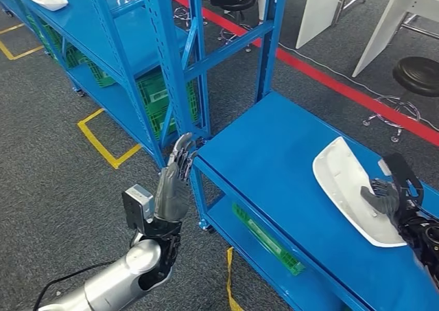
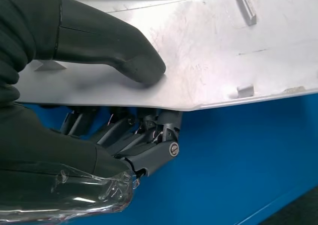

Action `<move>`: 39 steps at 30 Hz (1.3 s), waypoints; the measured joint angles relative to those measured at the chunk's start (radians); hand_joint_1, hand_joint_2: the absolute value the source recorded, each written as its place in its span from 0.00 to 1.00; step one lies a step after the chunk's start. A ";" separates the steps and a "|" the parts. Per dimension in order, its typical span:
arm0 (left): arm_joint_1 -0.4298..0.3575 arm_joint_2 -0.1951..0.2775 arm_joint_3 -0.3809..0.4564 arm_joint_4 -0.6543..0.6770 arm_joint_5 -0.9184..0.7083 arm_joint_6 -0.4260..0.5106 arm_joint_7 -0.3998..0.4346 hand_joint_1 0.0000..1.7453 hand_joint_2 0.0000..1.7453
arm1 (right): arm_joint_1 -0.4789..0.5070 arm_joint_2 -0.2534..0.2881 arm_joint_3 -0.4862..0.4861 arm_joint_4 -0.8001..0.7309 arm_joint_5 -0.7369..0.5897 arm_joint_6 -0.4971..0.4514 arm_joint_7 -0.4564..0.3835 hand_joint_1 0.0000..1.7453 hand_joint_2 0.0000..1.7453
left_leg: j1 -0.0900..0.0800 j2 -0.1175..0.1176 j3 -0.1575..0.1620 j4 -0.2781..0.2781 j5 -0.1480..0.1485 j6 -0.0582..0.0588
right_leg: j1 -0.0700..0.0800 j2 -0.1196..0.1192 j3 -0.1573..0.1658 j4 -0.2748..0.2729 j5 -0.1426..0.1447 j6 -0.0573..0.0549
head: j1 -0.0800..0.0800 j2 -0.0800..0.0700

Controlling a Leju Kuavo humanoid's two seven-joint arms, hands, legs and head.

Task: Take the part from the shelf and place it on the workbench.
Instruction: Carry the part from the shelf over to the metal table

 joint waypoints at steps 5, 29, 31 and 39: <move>0.005 0.001 0.000 0.000 -0.003 0.002 -0.009 0.00 0.00 | 0.042 0.001 -0.027 -0.054 -0.059 -0.012 -0.105 1.00 1.00 | 0.000 -0.001 -0.001 0.000 0.000 0.000 | 0.000 -0.001 0.000 0.000 0.000 0.000 | 0.000 0.000; 0.031 -0.004 0.000 0.000 -0.066 -0.017 -0.007 0.00 1.00 | 0.304 0.036 -0.134 -0.759 0.020 -0.136 -0.339 1.00 1.00 | 0.000 -0.001 -0.002 -0.001 0.000 0.000 | 0.000 -0.001 -0.002 0.000 -0.001 0.000 | 0.000 0.000; 0.033 -0.007 0.000 0.000 -0.108 0.009 -0.009 0.00 1.00 | 0.323 0.038 -0.141 -0.824 0.065 -0.158 -0.338 1.00 1.00 | 0.000 -0.001 -0.002 -0.001 0.000 0.000 | 0.000 -0.001 -0.002 0.000 -0.001 -0.001 | 0.000 0.000; 0.041 -0.018 0.000 0.000 -0.167 0.053 -0.016 0.00 1.00 | 0.371 0.038 -0.153 -0.999 0.119 -0.190 -0.335 1.00 1.00 | 0.000 -0.001 -0.002 -0.001 -0.001 -0.001 | 0.000 -0.001 -0.003 0.000 -0.001 -0.001 | 0.000 0.000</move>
